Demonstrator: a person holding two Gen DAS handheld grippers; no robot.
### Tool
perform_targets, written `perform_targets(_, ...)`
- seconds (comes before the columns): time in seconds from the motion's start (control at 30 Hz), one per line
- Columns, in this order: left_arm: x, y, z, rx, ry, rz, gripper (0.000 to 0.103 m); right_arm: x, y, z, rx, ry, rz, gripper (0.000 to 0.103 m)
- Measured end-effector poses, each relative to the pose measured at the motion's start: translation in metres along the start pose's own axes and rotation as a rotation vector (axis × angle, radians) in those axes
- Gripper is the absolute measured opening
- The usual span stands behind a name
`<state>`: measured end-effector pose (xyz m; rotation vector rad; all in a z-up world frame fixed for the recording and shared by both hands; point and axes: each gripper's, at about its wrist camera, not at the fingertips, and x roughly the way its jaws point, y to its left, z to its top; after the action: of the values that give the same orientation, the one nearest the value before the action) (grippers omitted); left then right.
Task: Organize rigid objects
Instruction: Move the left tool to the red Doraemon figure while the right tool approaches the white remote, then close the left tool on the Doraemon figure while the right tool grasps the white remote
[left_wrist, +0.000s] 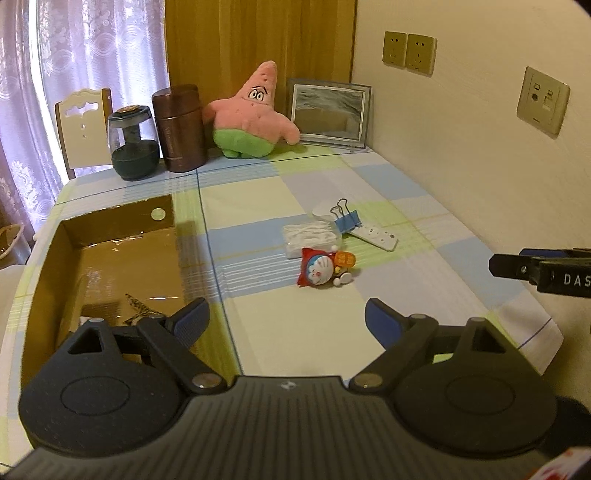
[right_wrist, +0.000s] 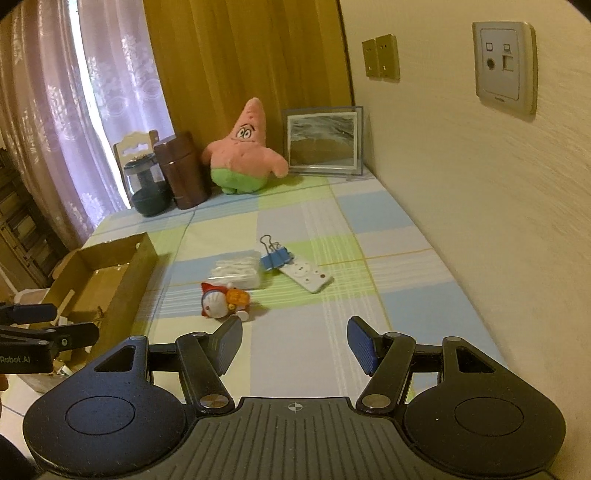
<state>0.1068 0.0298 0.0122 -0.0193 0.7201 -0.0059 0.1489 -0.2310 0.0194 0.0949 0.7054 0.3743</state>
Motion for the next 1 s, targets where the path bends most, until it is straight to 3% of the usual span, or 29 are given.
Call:
perform_targets(0.37, 0.042, -0.02, 0.006, -0.006, 0.006, -0.007, 0.096, 0.026, -0.026, 0.003, 0.003, 0.02, -0.011, 0.06)
perform_targets(1.0, 0.15, -0.049, 0.005, -0.015, 0.013, 0.035, 0.097, 0.115, -0.056, 0.009, -0.057, 0.082, 0.037, 0.06)
